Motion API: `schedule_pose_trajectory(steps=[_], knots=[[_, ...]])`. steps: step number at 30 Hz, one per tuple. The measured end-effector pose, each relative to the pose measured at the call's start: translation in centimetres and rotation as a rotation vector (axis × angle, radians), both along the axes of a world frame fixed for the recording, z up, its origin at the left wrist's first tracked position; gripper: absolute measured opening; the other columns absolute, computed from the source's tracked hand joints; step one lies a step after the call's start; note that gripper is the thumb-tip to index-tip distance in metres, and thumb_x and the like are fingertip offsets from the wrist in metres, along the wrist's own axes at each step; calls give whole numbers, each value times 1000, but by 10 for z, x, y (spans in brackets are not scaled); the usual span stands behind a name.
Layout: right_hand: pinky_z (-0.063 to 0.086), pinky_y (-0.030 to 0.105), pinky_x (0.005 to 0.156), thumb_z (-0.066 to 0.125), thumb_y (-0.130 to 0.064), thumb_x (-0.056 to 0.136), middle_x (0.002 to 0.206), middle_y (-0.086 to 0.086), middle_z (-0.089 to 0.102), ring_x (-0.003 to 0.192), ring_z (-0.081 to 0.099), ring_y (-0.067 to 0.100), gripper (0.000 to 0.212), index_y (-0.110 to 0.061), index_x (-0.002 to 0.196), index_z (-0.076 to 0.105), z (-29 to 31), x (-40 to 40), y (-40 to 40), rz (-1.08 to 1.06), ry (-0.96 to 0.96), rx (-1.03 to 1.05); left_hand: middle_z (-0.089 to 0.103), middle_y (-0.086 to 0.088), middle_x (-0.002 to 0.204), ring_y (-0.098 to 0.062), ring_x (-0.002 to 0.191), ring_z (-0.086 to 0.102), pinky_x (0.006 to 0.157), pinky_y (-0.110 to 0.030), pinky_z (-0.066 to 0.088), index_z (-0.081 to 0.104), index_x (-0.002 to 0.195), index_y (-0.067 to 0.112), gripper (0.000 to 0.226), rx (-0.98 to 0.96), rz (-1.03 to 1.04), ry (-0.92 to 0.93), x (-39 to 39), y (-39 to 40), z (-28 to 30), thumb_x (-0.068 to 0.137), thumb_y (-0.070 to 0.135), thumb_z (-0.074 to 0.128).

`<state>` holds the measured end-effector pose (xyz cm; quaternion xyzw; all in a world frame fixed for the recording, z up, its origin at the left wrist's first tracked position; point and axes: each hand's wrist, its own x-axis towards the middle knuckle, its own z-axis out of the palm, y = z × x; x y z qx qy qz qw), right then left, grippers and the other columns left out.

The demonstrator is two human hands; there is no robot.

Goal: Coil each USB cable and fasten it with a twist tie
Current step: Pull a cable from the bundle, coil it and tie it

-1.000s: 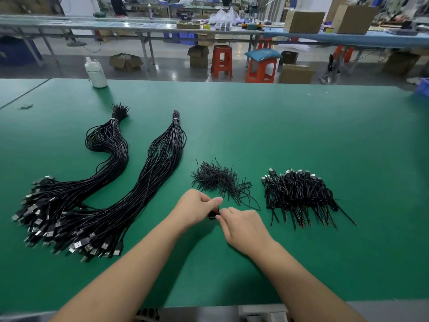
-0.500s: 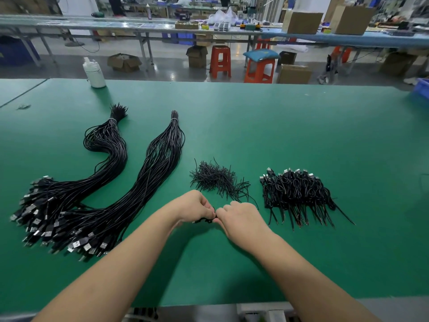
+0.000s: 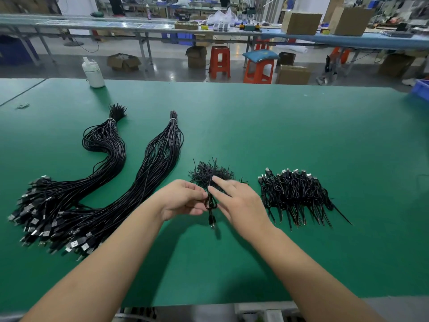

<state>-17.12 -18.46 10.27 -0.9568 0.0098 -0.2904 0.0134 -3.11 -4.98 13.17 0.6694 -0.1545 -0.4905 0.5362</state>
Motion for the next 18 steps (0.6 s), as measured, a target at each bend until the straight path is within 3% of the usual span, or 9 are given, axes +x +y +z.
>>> schedule_pose_trajectory(steps=[2, 5, 7, 9, 11, 12, 14, 16, 18], knots=[[58, 36, 83, 82, -13, 78, 130, 0, 66, 95, 70, 23, 41, -17, 119, 73, 1, -1, 0, 25, 5, 132, 73, -16, 84, -16, 64, 69, 58, -25, 56, 64, 83, 6, 13, -41, -17, 8, -3, 0, 0, 94, 2, 60], [54, 32, 90, 69, -17, 91, 119, -2, 71, 103, 68, 19, 24, -16, 115, 74, 8, -2, 2, 15, 72, 370, 69, -7, 71, -13, 59, 66, 56, -21, 52, 61, 83, 6, 13, -120, -33, -59, -6, 0, 1, 93, -1, 59], [50, 31, 78, 64, -23, 96, 92, 0, 73, 86, 65, 15, 15, -13, 96, 74, 14, 1, 3, -39, 122, 592, 66, -4, 68, -12, 57, 62, 54, -19, 47, 61, 81, 7, 15, -174, -38, -164, -9, 0, 1, 93, -2, 60], [43, 28, 62, 62, -27, 97, 68, 4, 65, 63, 58, 7, 23, -12, 81, 68, 17, 6, 3, -116, 144, 811, 63, -3, 68, -12, 53, 53, 53, -19, 42, 62, 81, 8, 14, -194, 17, -270, -15, -2, 0, 93, 0, 62], [40, 19, 54, 61, -26, 98, 57, -3, 58, 50, 53, -1, 12, -22, 87, 63, 19, 11, 4, -161, 155, 1030, 60, -3, 68, -12, 53, 44, 53, -20, 38, 63, 80, 10, 15, -156, 93, -418, -22, -9, -2, 93, 3, 63], [39, 16, 51, 60, -25, 98, 56, -5, 57, 46, 50, -1, 3, -27, 100, 61, 20, 12, 3, -167, 151, 1146, 60, -3, 69, -12, 54, 43, 54, -21, 37, 63, 79, 13, 15, -118, 110, -527, -25, -13, -3, 93, 6, 64], [38, 19, 48, 61, -24, 98, 61, 1, 60, 45, 44, 7, 21, -27, 117, 54, 17, 14, 1, -187, 120, 1337, 60, 3, 68, -7, 54, 43, 54, -17, 36, 61, 77, 21, 18, -34, 89, -777, -30, -17, -2, 92, 12, 64], [34, 25, 49, 61, -23, 98, 65, 8, 58, 48, 38, 12, 15, -25, 112, 55, 17, 13, 1, -176, 115, 1393, 57, 11, 66, 0, 53, 45, 55, -13, 36, 56, 77, 27, 20, -9, 42, -969, -32, -17, 0, 92, 16, 63], [37, 24, 49, 58, -17, 100, 65, 3, 59, 48, 43, 12, 4, -20, 100, 60, 16, 12, 1, -90, 104, 1473, 54, 13, 67, 2, 59, 48, 59, -11, 35, 54, 80, 26, 18, -35, -9, -1089, -35, -15, 2, 93, 16, 61]])
